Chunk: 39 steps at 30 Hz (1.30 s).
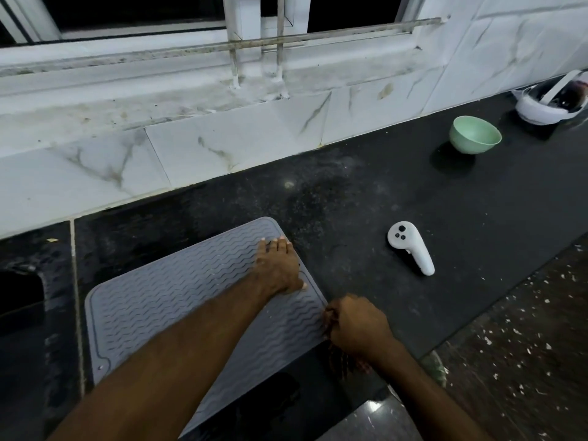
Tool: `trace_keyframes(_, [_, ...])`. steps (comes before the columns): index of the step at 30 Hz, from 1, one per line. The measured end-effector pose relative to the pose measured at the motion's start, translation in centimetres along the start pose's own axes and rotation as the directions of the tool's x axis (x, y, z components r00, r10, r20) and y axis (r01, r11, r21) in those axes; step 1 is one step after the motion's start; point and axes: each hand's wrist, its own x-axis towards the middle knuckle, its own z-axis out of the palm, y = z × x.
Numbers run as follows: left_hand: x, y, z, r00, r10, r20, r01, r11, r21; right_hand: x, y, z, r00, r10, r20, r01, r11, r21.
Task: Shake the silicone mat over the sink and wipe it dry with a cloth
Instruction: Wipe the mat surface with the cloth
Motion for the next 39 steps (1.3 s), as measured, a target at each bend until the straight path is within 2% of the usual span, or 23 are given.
trace_keyframes(4, [-1.0,0.5,0.0,0.999,0.008,-0.035,-0.006,0.999,0.041,-0.7,0.8,-0.1,0.999,0.025,0.04,-0.025,1.0,0.012])
trace_keyframes(7, [-2.0,1.9,0.3,0.993,0.075,-0.094,-0.07,0.996,0.054,-0.6,0.8,-0.3,0.998,0.021,-0.063,-0.016,0.997,0.082])
trace_keyframes(10, [-3.1,3.6,1.1,0.988,0.144,-0.054,-0.143,0.989,0.025,-1.2,0.6,0.7,0.992,0.044,-0.122,-0.032,0.995,0.099])
trace_keyframes(16, [-3.1,4.5,1.4,0.986,0.159,-0.047,-0.154,0.983,0.101,-3.8,-0.6,3.3,0.981,0.136,-0.137,-0.121,0.987,0.109])
trace_keyframes(19, [-2.9,4.6,1.6,0.988,0.149,-0.037,-0.144,0.983,0.11,-5.2,-1.7,4.2,0.984,0.149,-0.098,-0.143,0.987,0.07])
trace_keyframes(22, [-3.1,4.8,2.0,0.968,0.218,-0.127,-0.202,0.971,0.126,-5.6,-2.4,3.7,0.973,0.197,-0.124,-0.186,0.978,0.095])
trace_keyframes(25, [-4.0,4.2,2.3,0.915,0.325,-0.24,-0.311,0.945,0.096,-5.6,-3.3,3.4,0.941,0.264,-0.214,-0.239,0.962,0.132])
trace_keyframes(29, [-4.6,2.5,2.2,0.923,0.253,-0.29,-0.296,0.948,-0.117,-5.6,-5.2,4.2,0.915,0.321,-0.244,-0.299,0.946,0.124])
trace_keyframes(35, [-4.2,3.3,2.1,0.927,0.205,-0.314,-0.245,0.965,-0.095,-5.3,-8.6,5.5,0.929,0.259,-0.264,-0.291,0.953,-0.088])
trace_keyframes(39, [-4.1,3.6,2.1,0.946,0.185,-0.264,-0.214,0.973,-0.086,-6.6,-11.0,6.3,0.957,0.195,-0.215,-0.227,0.964,-0.136])
